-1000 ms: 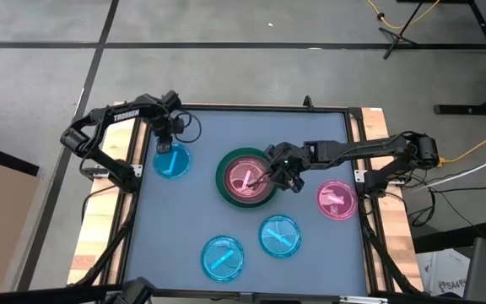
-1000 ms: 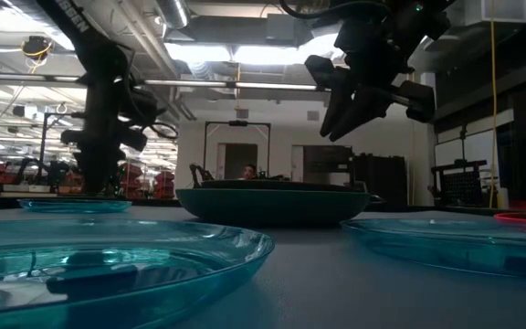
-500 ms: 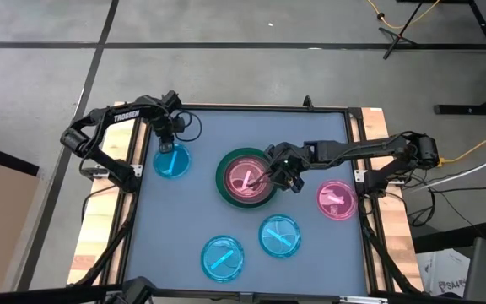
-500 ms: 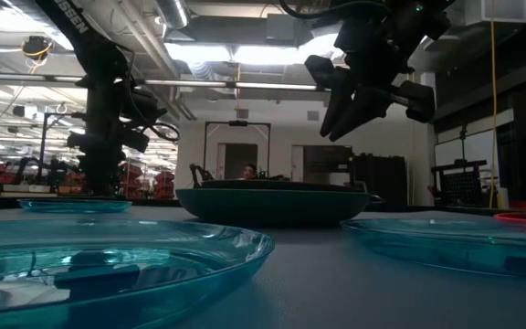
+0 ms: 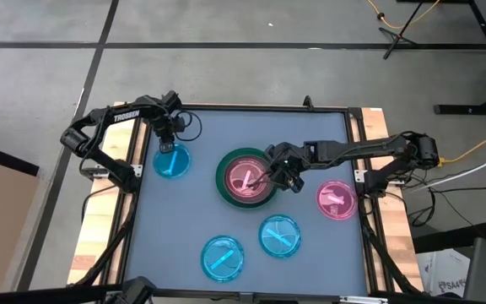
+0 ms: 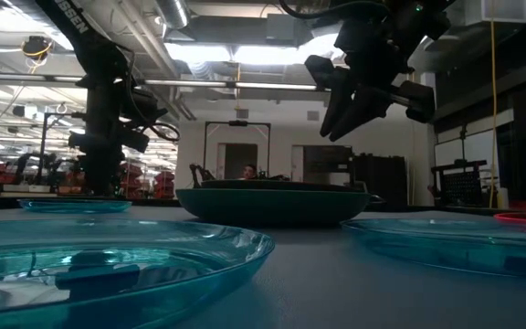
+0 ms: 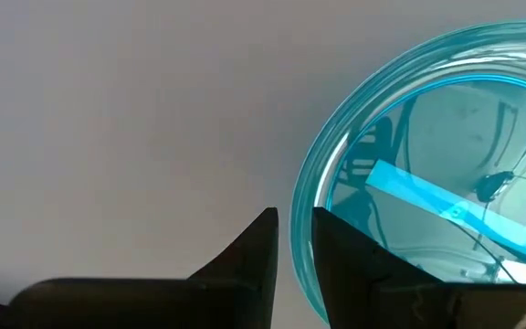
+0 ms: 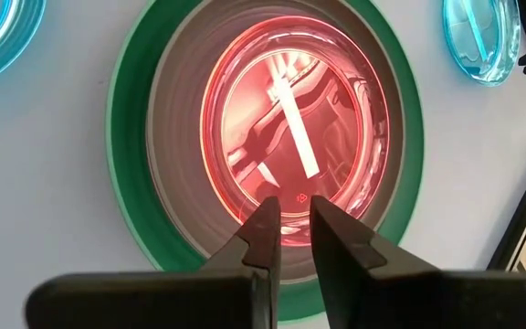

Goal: Stack plastic plates
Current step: Stack the top blue plate on top of the transparent pink plate

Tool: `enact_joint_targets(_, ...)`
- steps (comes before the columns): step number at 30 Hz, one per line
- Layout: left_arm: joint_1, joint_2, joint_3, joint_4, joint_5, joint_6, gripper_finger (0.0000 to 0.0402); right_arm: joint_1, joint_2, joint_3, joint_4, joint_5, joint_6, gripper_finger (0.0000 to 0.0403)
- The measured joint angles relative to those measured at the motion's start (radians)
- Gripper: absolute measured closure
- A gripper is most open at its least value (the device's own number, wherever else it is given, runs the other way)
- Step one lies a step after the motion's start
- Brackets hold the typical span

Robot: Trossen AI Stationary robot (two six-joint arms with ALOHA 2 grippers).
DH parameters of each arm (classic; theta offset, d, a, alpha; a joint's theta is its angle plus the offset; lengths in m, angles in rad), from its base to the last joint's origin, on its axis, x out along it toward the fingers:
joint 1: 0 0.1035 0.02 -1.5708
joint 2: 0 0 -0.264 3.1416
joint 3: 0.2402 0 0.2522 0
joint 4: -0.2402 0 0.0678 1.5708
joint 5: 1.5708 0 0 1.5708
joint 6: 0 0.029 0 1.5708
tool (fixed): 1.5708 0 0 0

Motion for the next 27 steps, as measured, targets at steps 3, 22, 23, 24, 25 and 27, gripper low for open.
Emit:
enact_joint_targets(3, 0.000, 0.000, 0.000, 0.000, 0.000, 0.000, 0.0338, 0.000, 0.000, 0.000, 0.000, 0.000, 0.000, 0.0352)
enact_joint_targets(22, 0.001, 0.032, -0.088, 0.097, 0.019, -0.019, 0.0338, 0.000, 0.000, 0.000, 0.000, 0.000, 0.000, 0.0352)
enact_joint_targets(23, 0.001, 0.032, -0.088, 0.098, 0.017, -0.017, 0.0338, 0.000, 0.000, 0.000, 0.000, 0.000, 0.000, 0.0352)
enact_joint_targets(24, 0.001, 0.032, -0.088, 0.098, 0.016, -0.017, 0.0338, 0.000, 0.000, 0.000, 0.000, 0.000, 0.000, 0.0352)
enact_joint_targets(25, 0.001, 0.032, -0.088, 0.099, 0.016, -0.019, 0.0338, 0.000, 0.000, 0.000, 0.000, 0.000, 0.000, 0.0352)
enact_joint_targets(27, 0.001, 0.032, -0.089, 0.100, 0.015, -0.019, 0.0338, 0.000, 0.000, 0.000, 0.000, 0.000, 0.000, 0.0352)
